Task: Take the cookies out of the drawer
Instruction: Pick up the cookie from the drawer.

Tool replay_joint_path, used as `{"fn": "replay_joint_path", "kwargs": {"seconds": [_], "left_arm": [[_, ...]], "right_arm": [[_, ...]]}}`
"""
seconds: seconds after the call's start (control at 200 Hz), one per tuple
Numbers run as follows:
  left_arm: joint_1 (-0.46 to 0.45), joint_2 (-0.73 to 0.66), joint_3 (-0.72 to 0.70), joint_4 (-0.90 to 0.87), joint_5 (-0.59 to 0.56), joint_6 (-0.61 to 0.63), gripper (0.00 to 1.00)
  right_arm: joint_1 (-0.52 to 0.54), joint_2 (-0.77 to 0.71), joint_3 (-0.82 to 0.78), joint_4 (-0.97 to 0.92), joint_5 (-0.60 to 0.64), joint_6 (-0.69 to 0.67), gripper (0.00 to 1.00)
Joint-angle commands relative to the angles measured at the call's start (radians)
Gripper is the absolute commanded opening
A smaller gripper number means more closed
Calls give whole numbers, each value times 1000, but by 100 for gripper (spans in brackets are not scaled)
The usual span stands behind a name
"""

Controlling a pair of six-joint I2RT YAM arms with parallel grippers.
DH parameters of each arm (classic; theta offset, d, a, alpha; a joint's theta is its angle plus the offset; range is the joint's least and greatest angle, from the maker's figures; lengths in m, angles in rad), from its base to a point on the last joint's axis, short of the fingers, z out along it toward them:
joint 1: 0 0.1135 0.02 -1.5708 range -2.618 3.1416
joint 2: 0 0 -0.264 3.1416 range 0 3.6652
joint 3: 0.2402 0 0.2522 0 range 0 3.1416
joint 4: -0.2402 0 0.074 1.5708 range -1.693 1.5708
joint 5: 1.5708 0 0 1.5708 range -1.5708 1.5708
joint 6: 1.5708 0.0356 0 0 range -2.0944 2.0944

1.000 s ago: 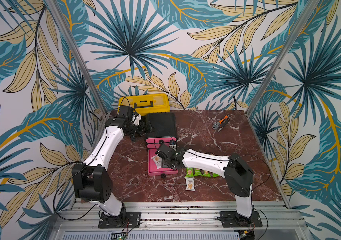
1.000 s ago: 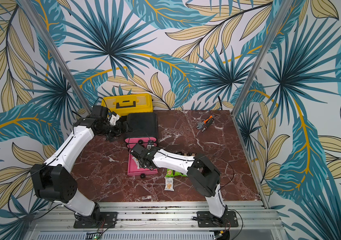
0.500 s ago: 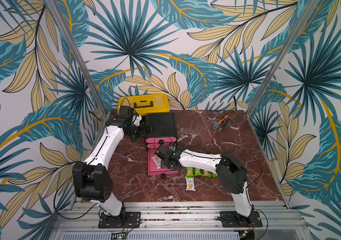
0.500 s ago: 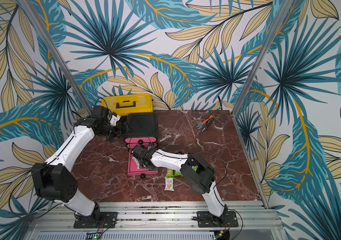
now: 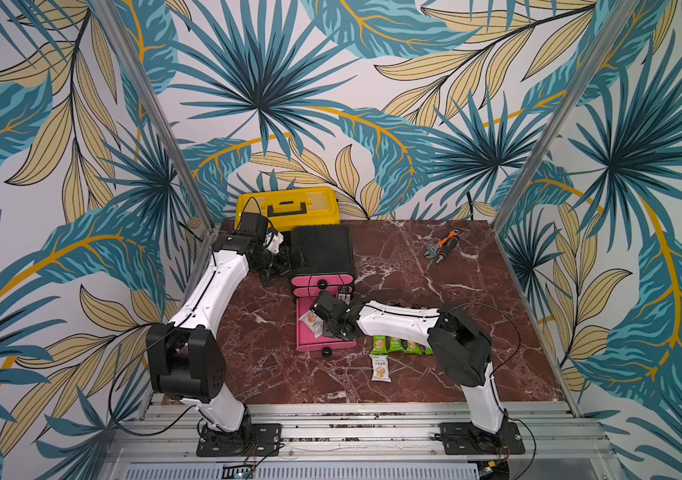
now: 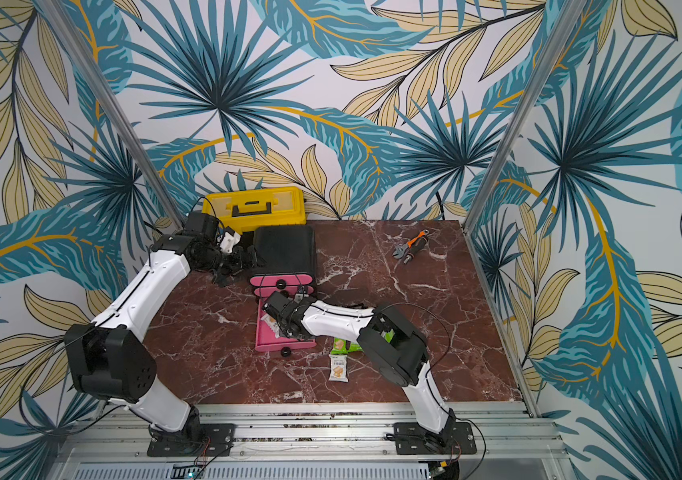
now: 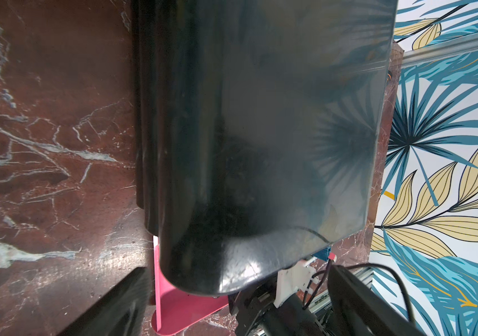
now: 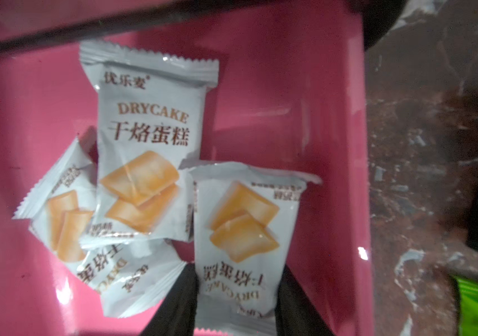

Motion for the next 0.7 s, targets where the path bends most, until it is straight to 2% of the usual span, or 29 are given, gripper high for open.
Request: {"fn": "replay_joint_path", "kwargs": {"seconds": [0.0,0.265,0.691], "left_arm": [[3,-13,16,15,-7,-15,100],[0,-29,11,39,-15,-39,100],[-8,-112,0,38,-23,-40,100]], "right_arm": [[-4,-29,-49,-36,-4,-27,38],[-2,-151,-51,-84,-39,-51,37],[1,-380,-166,-204,-75,-96,36]]}}
